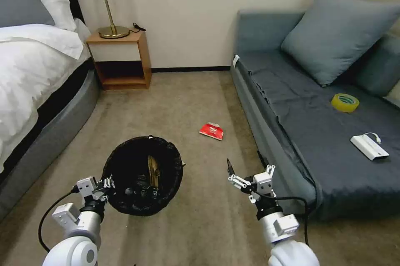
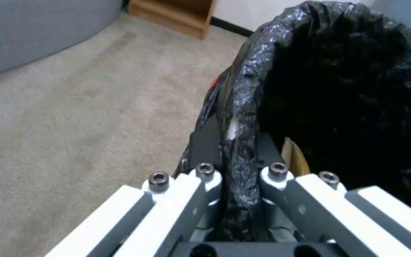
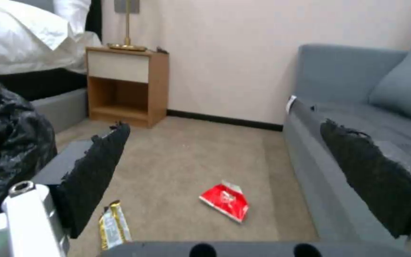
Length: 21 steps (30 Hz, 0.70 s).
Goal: Pick up the trash bin, then pick up the garbage on the floor and place it into the trash bin.
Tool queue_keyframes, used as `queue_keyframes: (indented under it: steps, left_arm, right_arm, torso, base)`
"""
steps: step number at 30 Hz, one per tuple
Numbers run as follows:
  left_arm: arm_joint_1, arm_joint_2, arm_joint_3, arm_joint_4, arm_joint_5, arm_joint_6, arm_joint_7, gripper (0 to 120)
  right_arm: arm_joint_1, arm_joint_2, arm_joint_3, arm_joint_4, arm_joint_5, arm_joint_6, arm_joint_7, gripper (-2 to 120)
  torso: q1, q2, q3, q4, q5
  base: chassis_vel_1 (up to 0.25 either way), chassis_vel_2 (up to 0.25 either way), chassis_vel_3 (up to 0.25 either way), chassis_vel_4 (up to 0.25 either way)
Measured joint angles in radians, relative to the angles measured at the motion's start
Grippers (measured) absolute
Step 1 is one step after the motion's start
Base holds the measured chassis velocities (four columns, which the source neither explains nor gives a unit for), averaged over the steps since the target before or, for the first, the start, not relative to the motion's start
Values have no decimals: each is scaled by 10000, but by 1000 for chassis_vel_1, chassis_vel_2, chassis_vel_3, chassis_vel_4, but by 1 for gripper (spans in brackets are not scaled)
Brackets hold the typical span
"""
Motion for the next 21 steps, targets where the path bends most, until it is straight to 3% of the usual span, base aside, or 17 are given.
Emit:
queue_keyframes:
  steps: [21]
  left_arm:
    - [84, 17, -244, -130, -104, -94, 8, 4]
  right_arm:
    - [-166, 94, -275, 36, -244, -134, 37, 100]
  torso:
    - [1, 0, 1, 0, 0]
  base:
    - [0, 0, 0, 0]
